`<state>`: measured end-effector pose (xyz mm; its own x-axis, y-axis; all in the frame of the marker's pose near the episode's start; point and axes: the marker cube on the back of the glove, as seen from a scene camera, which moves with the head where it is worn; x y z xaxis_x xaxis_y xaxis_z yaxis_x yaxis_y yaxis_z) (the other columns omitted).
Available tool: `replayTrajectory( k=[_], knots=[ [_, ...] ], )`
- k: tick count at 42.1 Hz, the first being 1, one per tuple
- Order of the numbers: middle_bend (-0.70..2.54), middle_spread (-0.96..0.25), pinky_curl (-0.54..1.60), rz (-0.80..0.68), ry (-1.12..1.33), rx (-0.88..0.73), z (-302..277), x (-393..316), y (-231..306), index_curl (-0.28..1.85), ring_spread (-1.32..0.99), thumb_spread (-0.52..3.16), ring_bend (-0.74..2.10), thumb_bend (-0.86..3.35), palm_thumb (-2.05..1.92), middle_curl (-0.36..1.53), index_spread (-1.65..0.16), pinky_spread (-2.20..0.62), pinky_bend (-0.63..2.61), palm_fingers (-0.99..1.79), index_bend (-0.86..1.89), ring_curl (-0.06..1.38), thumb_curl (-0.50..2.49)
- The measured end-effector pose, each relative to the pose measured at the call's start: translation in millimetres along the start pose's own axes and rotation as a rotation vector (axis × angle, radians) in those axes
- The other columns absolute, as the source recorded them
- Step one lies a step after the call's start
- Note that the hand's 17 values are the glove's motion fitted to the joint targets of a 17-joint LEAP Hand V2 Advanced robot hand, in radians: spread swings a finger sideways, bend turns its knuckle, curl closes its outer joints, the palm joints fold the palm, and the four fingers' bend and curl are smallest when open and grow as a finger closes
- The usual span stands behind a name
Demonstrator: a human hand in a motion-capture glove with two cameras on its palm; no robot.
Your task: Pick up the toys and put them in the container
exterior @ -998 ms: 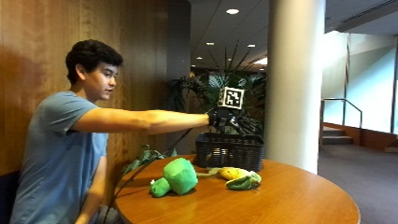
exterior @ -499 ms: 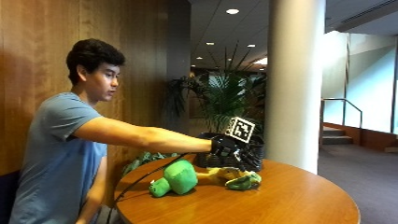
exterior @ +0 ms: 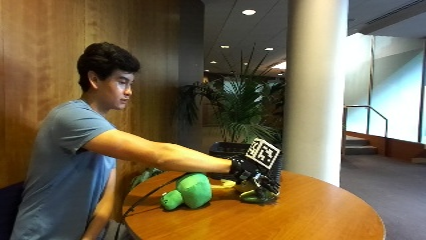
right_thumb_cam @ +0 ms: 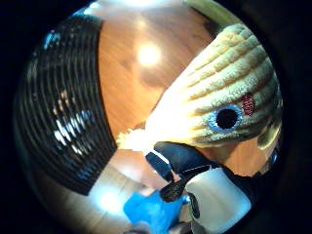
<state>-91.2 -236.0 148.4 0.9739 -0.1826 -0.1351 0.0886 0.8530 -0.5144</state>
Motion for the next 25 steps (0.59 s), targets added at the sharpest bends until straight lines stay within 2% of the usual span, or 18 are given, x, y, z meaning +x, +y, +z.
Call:
replayTrajectory(
  k=[4, 8, 11, 12, 13, 14, 22, 25],
  knots=[
    [0.12, 0.08, 0.37, 0.116, -0.073, -0.046, 4, -2, -11, 0.11, 0.09, 1.12, 0.47, 0.02, 0.18, 0.25, -0.27, 0.01, 1.62, -0.26, 0.07, 0.2, 0.35],
    [0.19, 0.07, 0.33, -0.056, -0.08, -0.096, 13, -1, -9, 0.16, 0.06, 1.24, 0.58, 0.12, 0.33, 0.27, -0.29, -0.08, 1.44, 0.03, 0.21, 0.23, 0.37],
    [0.21, 0.06, 0.29, -0.097, -0.095, -0.107, 14, -4, -8, 0.18, 0.02, 1.29, 0.65, 0.15, 0.39, 0.28, -0.29, -0.12, 1.32, 0.17, 0.28, 0.23, 0.38],
    [0.24, 0.04, 0.26, -0.107, -0.102, -0.108, 14, -6, -8, 0.23, -0.03, 1.32, 0.75, 0.17, 0.43, 0.3, -0.27, -0.15, 1.22, 0.4, 0.41, 0.27, 0.38],
    [0.23, 0.03, 0.23, -0.117, -0.109, -0.107, 13, -7, -7, 0.21, -0.06, 1.33, 0.78, 0.19, 0.45, 0.29, -0.27, -0.16, 1.17, 0.45, 0.43, 0.25, 0.39],
    [0.26, 0.01, 0.22, -0.127, -0.117, -0.104, 13, -9, -6, 0.23, -0.09, 1.34, 0.86, 0.21, 0.49, 0.3, -0.26, -0.21, 1.13, 0.63, 0.49, 0.28, 0.4],
    [0.34, -0.07, 0.24, -0.205, -0.211, 0.026, 11, -34, 3, 0.3, -0.2, 1.3, 1.09, 0.33, 0.76, 0.37, -0.25, -0.34, 1.02, 0.84, 0.51, 0.39, 0.5],
    [0.39, -0.12, 0.25, -0.115, -0.198, 0.104, 11, -39, 2, 0.32, -0.24, 1.21, 1.11, 0.34, 0.81, 0.4, -0.26, -0.37, 1.03, 0.96, 0.52, 0.41, 0.55]
  ],
)
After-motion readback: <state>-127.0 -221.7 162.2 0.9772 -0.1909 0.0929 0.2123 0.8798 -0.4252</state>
